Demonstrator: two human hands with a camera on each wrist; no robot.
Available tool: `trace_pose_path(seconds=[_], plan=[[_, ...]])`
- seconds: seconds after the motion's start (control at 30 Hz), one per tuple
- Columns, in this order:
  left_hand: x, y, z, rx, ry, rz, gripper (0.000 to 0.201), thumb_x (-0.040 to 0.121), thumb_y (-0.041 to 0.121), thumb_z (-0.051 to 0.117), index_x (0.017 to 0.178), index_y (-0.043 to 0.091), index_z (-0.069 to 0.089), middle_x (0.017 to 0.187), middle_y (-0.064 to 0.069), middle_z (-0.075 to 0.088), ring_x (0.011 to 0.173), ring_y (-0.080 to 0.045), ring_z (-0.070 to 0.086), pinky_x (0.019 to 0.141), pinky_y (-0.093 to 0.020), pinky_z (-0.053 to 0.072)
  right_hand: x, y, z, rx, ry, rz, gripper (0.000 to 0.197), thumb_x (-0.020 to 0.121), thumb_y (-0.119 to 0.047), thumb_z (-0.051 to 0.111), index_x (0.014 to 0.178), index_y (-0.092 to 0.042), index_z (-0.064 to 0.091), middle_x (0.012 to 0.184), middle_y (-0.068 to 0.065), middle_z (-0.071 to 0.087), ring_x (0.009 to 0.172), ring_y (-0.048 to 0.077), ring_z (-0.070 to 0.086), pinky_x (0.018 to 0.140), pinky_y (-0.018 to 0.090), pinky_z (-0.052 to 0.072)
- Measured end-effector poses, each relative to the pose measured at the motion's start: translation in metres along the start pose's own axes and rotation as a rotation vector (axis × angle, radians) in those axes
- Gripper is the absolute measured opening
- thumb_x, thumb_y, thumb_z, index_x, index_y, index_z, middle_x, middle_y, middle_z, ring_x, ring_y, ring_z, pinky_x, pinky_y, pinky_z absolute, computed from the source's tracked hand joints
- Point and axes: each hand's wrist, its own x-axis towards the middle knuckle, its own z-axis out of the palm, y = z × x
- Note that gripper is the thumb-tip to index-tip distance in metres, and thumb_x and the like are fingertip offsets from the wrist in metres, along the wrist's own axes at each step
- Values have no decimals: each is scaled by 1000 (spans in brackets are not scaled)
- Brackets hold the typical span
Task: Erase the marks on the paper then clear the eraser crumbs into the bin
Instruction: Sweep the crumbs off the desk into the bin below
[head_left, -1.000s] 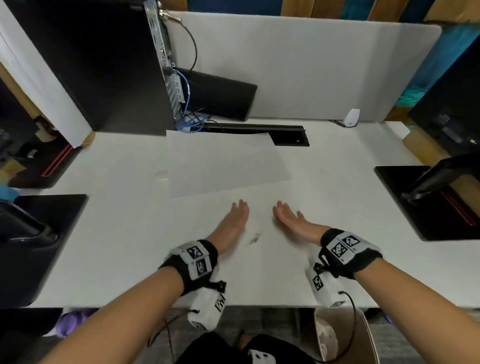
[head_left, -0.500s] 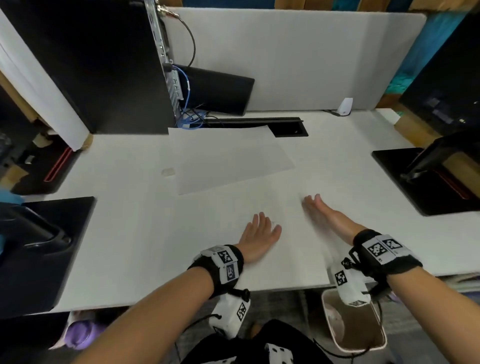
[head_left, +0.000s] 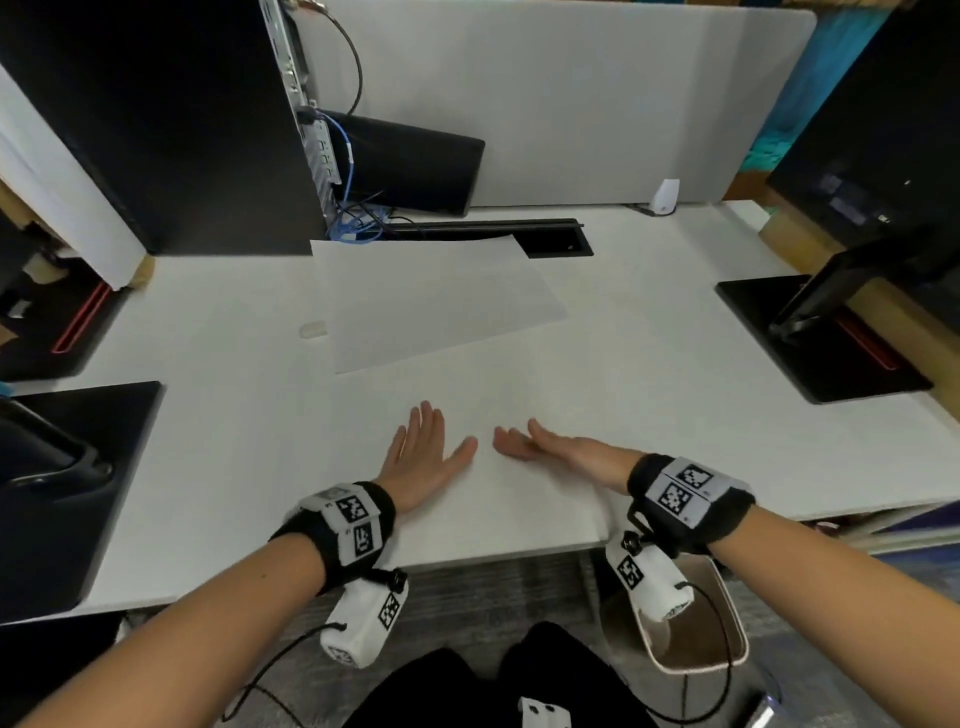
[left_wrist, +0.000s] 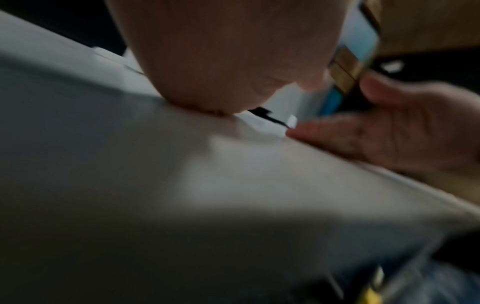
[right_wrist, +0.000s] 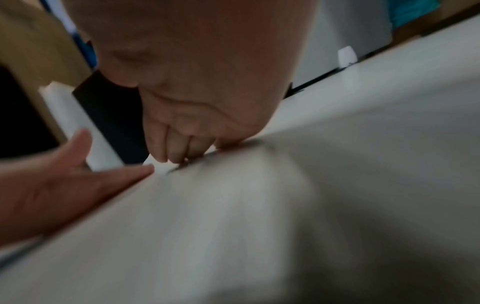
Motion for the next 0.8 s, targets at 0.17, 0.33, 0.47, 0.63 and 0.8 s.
trace_pose_path(seconds=[0.17,0.33,0.47,0.63,0.8], plan=[[5,31,26,289,-24,94,110,82,74,34,145,4,-24,151,-10,-35,141,-20,-31,117,-34,-15,-26,33,-27,411,211,-134,74,88,-65,14,143,-20,34,151,-6,33,138,2,29,119,29,8],[18,72,49,304,0,126,119,77,77,39,144,1,-24,151,-14,-34,141,-23,-30,115,-34,-16,-59,65,-61,428,465,-110,75,86,-68,11,140,-24,40,150,-8,36,133,0,30,119,30,9],[25,114,71,232,-7,163,109,84,73,32,145,0,-22,151,-14,-32,142,-22,-28,115,-33,-16,-68,83,-67,350,507,-39,75,89,-63,5,142,-22,39,149,-11,34,136,3,27,113,25,10],[27,158,80,-364,-67,275,73,100,41,32,149,8,-12,157,-6,-21,145,-14,-16,115,-25,-9,-75,99,-79,382,553,-36,72,91,-60,4,138,-23,44,146,-10,39,136,3,28,113,27,11],[29,120,53,-418,194,164,61,102,33,24,150,9,-6,158,-5,-16,146,-14,-15,115,-24,-10,-80,100,-98,326,511,13,68,87,-71,8,134,-36,43,152,-12,29,142,6,19,120,32,2]])
